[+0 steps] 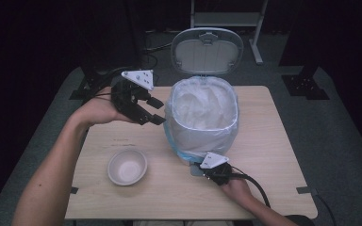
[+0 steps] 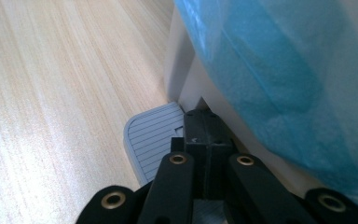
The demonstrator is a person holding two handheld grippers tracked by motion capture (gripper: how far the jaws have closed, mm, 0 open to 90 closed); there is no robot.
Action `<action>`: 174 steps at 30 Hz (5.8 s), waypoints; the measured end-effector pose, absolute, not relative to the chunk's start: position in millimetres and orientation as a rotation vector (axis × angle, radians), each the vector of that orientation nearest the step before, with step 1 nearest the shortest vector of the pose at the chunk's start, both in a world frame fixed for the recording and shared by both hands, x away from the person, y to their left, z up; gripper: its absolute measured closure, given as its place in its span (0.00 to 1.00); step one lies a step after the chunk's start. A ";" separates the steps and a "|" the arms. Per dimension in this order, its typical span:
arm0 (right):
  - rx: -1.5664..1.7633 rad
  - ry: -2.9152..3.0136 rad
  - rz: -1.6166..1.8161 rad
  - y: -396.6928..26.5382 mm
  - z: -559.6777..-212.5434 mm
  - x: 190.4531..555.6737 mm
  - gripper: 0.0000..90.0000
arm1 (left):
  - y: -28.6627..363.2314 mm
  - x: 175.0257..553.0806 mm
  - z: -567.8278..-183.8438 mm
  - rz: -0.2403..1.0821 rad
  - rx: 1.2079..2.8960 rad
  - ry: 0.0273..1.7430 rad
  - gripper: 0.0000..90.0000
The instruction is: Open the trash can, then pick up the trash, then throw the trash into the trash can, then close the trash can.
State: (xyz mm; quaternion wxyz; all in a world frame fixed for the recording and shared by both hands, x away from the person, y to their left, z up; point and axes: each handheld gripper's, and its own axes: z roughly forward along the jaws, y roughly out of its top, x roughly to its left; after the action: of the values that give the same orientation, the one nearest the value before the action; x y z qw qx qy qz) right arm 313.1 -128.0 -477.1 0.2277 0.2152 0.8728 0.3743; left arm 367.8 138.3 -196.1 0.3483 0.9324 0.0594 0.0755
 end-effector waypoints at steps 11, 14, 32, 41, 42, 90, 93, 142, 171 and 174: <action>0.579 2.407 1.019 -128.7 -476.7 313.8 1.00 | 150.8 361.2 -204.5 0.204 2.398 0.161 0.45; 0.573 2.408 1.018 -129.0 -476.7 314.2 1.00 | 154.5 359.4 -207.0 0.208 2.393 0.166 0.43; 0.601 2.407 1.022 -127.1 -476.6 312.6 1.00 | 195.0 344.7 -228.8 0.252 2.323 0.271 0.27; 0.607 2.404 1.031 -126.5 -476.9 312.4 1.00 | 205.0 338.1 -238.6 0.269 2.330 0.305 0.21; 0.606 2.404 1.030 -126.6 -476.9 312.4 1.00 | 205.8 337.8 -239.4 0.269 2.326 0.310 0.21; 0.610 2.402 1.028 -126.1 -476.8 312.5 1.00 | 247.9 313.2 -293.8 0.260 2.279 0.373 0.21; 0.610 2.402 1.028 -126.1 -476.8 312.5 1.00 | 250.6 312.7 -299.0 0.261 2.277 0.380 0.21; 0.596 2.401 1.023 -126.7 -477.0 313.2 1.00 | 268.4 293.8 -368.0 0.250 2.291 0.404 0.21; 0.596 2.401 1.025 -127.0 -477.0 313.4 1.00 | 263.1 287.9 -406.1 0.214 2.355 0.402 0.21; 0.594 2.401 1.025 -127.1 -477.0 313.5 1.00 | 262.5 287.8 -408.9 0.214 2.365 0.398 0.21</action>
State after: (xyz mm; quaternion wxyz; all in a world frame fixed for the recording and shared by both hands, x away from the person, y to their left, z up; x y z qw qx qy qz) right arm 313.5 -127.1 -477.0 0.2301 0.2160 0.8727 0.3726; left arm 287.8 262.5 -408.9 0.3587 0.9168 0.1544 0.0829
